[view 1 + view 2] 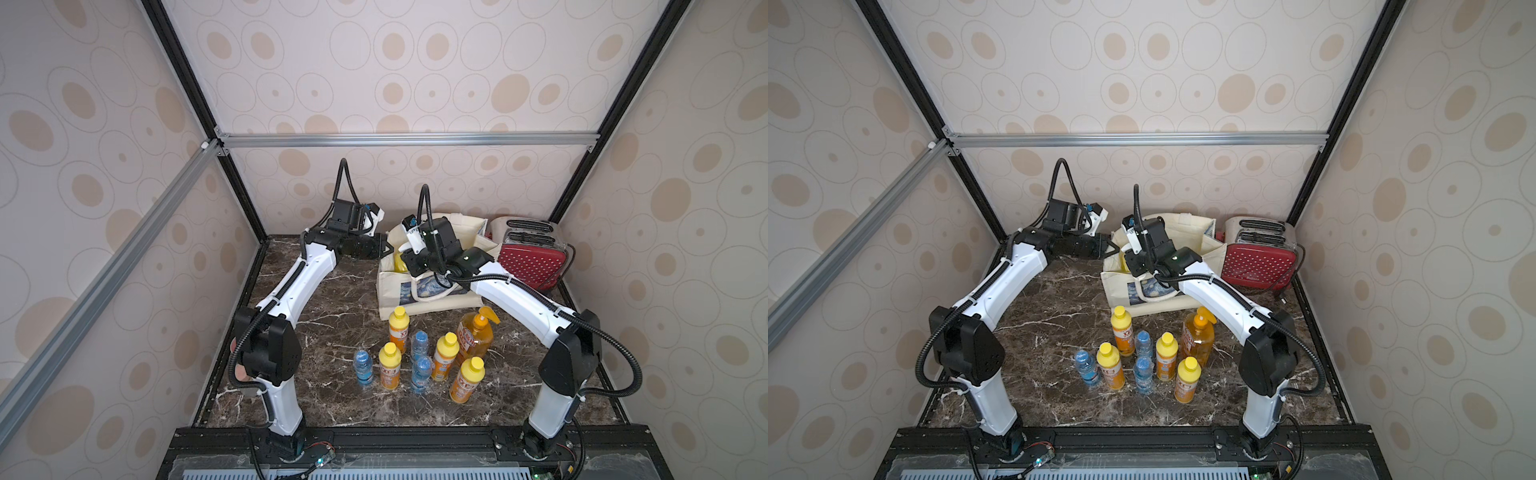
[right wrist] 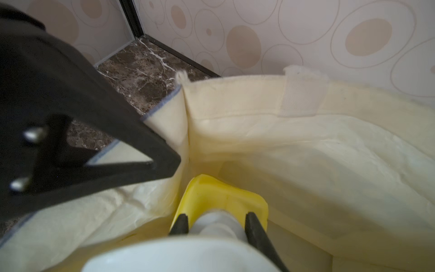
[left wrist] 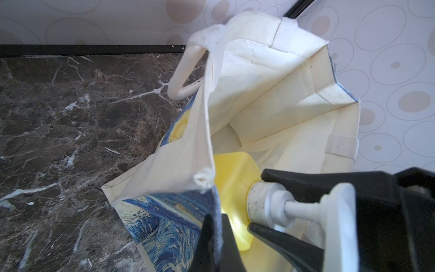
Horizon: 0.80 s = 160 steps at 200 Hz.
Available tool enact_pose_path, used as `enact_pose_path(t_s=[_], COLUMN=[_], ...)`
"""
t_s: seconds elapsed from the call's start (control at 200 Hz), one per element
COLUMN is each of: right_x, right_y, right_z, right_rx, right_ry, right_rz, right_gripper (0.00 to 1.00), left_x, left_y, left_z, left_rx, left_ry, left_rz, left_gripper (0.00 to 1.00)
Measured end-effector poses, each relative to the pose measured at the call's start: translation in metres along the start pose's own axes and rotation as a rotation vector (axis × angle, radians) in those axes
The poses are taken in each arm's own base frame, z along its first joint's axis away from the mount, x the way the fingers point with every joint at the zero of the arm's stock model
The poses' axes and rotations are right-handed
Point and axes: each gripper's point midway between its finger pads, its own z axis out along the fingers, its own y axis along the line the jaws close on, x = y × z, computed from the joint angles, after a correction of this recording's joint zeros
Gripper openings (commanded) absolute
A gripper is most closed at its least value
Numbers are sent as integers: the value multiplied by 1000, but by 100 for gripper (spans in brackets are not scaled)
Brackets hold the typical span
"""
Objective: Pack dish soap into the shopping bag
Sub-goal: Place the bottle of dish soap in the shopping bag.
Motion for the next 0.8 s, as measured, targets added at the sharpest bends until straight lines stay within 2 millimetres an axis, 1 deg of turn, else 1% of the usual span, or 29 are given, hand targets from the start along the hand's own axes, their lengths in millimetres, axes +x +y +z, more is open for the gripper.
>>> enact_pose_path(t_s=[0.065, 0.23, 0.436, 0.546, 0.616, 0.701, 0.801], right_x=[4, 6, 9, 8, 8, 6, 6], right_y=[-3, -10, -15, -18, -18, -19, -20], right_z=[-3, -5, -5, 1, 7, 12, 11], right_rx=[16, 54, 87, 96, 97, 97, 91], right_ry=[-3, -14, 5, 29, 41, 47, 69], right_rz=[11, 35, 49, 54, 58, 63, 66], right_gripper=[0, 0, 12, 17, 23, 34, 48], left_x=[0, 0, 0, 0, -1, -1, -1], left_y=[0, -2, -1, 0, 0, 1, 2], left_z=[0, 1, 2, 2, 2, 3, 4], left_rx=[1, 6, 4, -1, -3, -4, -5], left_ry=[0, -6, -10, -14, -17, -18, -22], left_rz=[-5, 1, 2, 3, 3, 4, 6], left_gripper=[0, 0, 0, 0, 0, 0, 5])
